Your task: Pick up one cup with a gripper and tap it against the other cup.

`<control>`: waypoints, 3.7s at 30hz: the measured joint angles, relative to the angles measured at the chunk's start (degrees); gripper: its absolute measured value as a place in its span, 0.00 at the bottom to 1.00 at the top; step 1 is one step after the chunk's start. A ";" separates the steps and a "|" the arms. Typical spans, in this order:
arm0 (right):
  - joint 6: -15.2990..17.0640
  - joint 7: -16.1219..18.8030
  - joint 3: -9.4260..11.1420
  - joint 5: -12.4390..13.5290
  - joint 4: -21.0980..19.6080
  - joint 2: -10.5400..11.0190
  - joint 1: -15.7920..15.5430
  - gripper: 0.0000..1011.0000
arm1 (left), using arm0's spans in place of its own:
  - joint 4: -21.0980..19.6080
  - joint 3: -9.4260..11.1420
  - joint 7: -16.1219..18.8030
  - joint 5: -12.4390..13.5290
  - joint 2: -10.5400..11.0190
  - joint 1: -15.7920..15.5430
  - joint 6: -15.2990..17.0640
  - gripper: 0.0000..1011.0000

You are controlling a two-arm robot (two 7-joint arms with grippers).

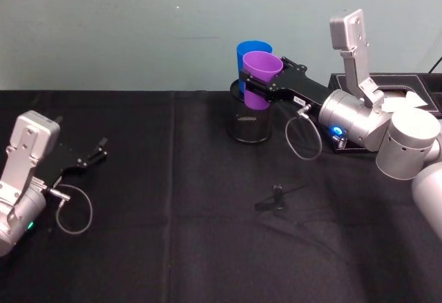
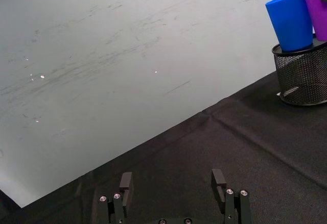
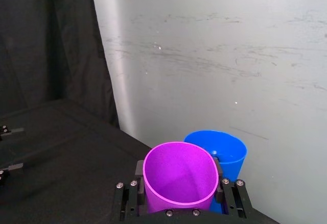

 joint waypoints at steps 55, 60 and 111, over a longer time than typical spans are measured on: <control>0.00 0.00 0.00 0.00 0.00 0.00 0.00 0.72 | 0.00 0.00 0.00 0.00 0.00 0.00 0.00 0.99; -0.03 0.18 -0.05 0.00 -0.09 0.00 -0.02 0.72 | 0.00 0.00 0.00 0.00 0.00 0.00 0.00 0.99; -10.36 -3.34 -0.78 -5.84 -21.63 7.56 -26.37 0.72 | 0.00 0.00 0.00 0.00 0.00 0.00 0.00 0.99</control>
